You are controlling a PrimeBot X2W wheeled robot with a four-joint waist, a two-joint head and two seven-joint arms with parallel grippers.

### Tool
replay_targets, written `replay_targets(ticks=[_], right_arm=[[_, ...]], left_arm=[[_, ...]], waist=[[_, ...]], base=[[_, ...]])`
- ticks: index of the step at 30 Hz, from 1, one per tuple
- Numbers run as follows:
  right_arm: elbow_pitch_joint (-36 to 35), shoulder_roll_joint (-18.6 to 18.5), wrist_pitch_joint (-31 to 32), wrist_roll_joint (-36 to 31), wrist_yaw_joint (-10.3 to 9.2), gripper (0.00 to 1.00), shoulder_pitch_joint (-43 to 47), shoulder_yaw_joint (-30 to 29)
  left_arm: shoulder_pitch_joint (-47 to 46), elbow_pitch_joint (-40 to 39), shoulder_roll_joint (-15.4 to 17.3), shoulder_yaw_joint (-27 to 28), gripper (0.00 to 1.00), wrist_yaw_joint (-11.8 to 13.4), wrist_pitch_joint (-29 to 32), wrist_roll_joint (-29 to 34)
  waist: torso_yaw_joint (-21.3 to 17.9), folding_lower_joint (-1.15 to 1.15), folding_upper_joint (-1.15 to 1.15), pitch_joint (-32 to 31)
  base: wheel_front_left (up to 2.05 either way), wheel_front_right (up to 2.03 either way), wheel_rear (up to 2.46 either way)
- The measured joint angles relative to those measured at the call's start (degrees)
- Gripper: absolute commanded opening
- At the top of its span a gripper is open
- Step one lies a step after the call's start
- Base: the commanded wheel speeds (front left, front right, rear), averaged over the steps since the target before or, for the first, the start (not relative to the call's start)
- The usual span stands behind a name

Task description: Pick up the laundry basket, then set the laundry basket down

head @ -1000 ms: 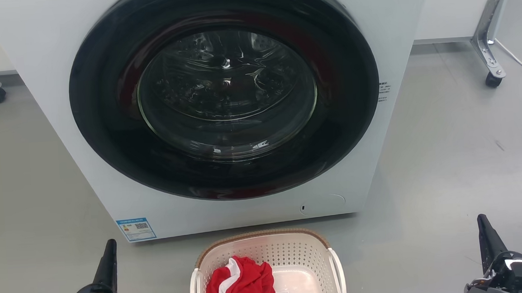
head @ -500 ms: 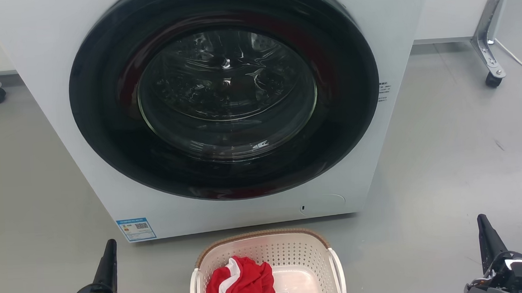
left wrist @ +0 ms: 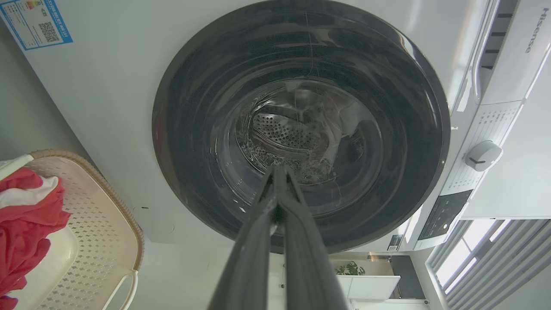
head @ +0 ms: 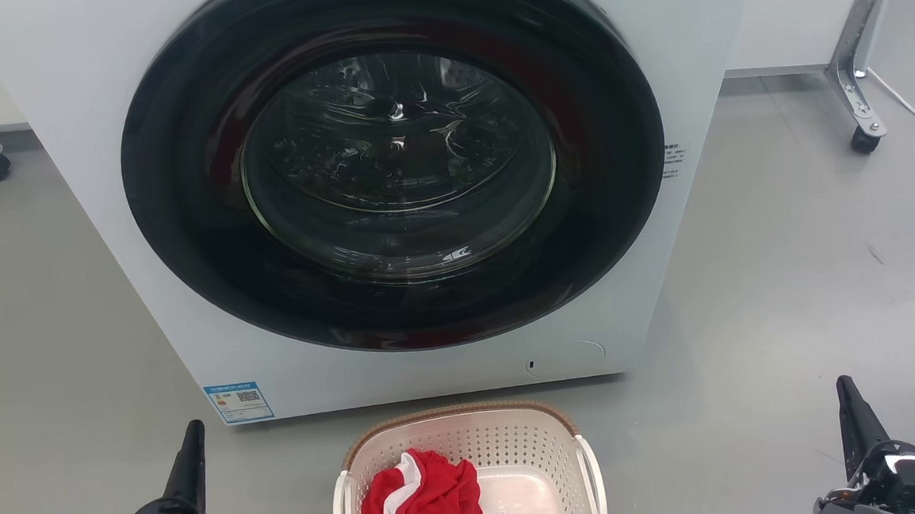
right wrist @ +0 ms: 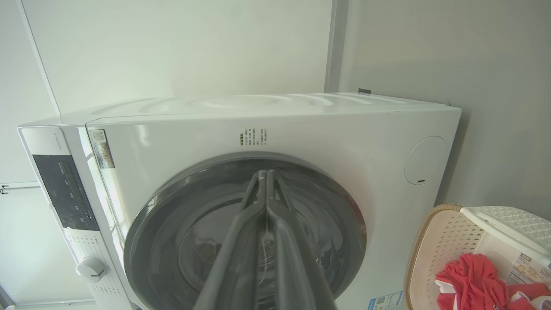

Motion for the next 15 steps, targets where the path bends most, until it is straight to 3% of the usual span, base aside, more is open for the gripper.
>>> replay_targets(ticks=[15], right_arm=[[0.0,0.0,0.0,0.0,0.0,0.0,0.0,0.0]], left_arm=[[0.0,0.0,0.0,0.0,0.0,0.0,0.0,0.0]], waist=[[0.0,0.0,0.0,0.0]], base=[[0.0,0.0,0.0]])
